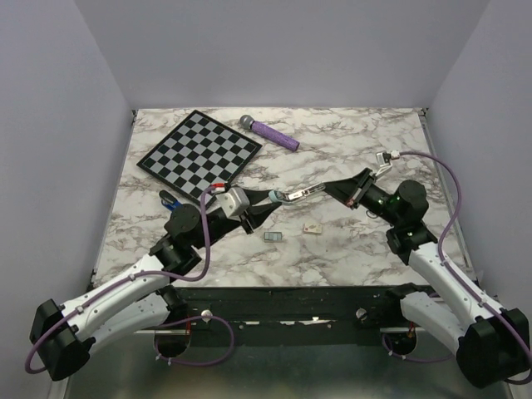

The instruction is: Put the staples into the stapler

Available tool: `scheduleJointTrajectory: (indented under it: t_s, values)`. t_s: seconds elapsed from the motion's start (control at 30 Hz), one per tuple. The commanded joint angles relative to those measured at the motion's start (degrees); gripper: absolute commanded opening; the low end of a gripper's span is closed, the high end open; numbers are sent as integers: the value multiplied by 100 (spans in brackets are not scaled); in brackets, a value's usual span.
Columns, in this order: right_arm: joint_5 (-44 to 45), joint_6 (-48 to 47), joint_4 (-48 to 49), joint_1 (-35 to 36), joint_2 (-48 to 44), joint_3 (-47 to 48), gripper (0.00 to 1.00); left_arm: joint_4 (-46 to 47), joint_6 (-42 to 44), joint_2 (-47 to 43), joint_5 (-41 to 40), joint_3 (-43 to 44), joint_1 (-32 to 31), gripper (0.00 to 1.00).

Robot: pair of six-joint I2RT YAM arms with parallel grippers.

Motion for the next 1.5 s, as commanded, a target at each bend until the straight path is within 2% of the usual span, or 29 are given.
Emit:
scheduleJointTrajectory:
  t_s: [0.0, 0.2, 0.4, 0.47, 0.57, 0.6, 0.67, 0.73, 0.77, 0.8, 0.83, 0.87, 0.9, 1.1, 1.27, 1.47]
  values:
    - [-424, 893, 1223, -282, -178, -305, 1, 892, -872, -586, -1301, -796, 82, 0]
    - [-539, 1667, 2313, -335, -213, -595, 1, 1411, -1865, -912, -1758, -1623, 82, 0]
    - [-434, 1853, 2631, -335, -318, -798, 1, 1702, -2507, -1044, -2356, -2151, 82, 0]
    - [-424, 1460, 2528, -335, -336, -754, 1, 1719, -2569, -1044, -2401, -2178, 82, 0]
    - [-425, 627, 1545, -326, -362, -482, 1, 1737, -2578, -1052, -2252, -2108, 82, 0]
    - [-372, 413, 977, -326, -397, -351, 1, 1719, -2543, -1044, -2208, -2073, 82, 4]
    - [-109, -226, 438, -335, -415, -210, 1, 1606, -2456, -1044, -2016, -1933, 82, 8]
    - [41, -563, -187, -326, -415, -8, 1, 1317, -2246, -1044, -1840, -1792, 82, 18]
    - [59, -869, -345, -326, -389, 71, 1, 1202, -2149, -974, -1647, -1608, 82, 25]
    - [85, -994, -695, -335, -363, 151, 1, 1053, -2034, -930, -1550, -1476, 82, 38]
    - [129, -1108, -812, -326, -310, 264, 1, 642, -1781, -868, -1409, -1318, 91, 44]
    - [138, -1310, -909, -326, -292, 300, 1, 412, -1648, -702, -1304, -951, 91, 50]
    - [164, -1407, -1110, -318, -283, 344, 1, 175, -1507, -588, -1120, -730, 91, 60]
    - [349, -1803, -1568, -230, -160, 494, 1, -1724, -480, 747, -495, 1230, 82, 89]
    - [542, -2040, -1823, -72, -116, 591, 1, -2603, -82, 1916, 156, 2495, -6, 92]
    - [692, -2199, -2008, 95, -20, 670, 1, -3376, 374, 2796, 367, 3621, -322, 96]
